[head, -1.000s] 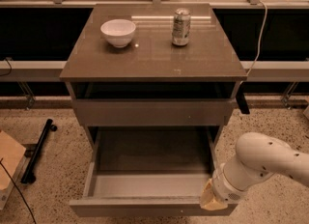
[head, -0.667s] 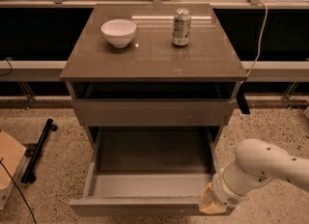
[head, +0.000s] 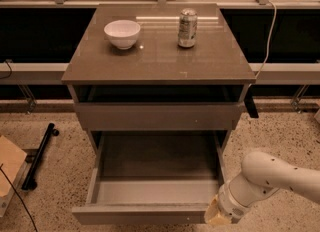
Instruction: Close middle drawer
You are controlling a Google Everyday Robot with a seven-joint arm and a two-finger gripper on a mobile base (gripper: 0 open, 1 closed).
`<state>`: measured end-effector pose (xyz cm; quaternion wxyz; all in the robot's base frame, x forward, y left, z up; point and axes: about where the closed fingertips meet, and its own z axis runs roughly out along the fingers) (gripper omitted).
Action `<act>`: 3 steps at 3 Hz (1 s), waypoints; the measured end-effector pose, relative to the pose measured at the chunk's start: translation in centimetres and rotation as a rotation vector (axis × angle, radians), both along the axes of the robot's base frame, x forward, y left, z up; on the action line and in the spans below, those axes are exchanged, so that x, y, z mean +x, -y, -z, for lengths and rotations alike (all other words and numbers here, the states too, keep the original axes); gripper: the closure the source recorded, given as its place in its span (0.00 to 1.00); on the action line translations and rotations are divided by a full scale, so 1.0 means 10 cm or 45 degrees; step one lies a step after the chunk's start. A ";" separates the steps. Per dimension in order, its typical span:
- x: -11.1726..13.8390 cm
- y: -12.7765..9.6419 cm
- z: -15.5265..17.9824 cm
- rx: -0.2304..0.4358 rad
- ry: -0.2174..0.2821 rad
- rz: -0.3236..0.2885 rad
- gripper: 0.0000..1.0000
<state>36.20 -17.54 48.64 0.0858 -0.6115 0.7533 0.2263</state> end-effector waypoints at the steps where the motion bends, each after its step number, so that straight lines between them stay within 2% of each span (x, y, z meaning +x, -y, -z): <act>1: 0.01 0.04 0.21 0.029 -0.045 0.035 1.00; 3: 0.20 0.20 0.56 0.076 -0.091 0.135 1.00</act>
Offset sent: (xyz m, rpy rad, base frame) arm 0.0159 -0.0183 -0.0584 0.0552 0.0764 -0.0950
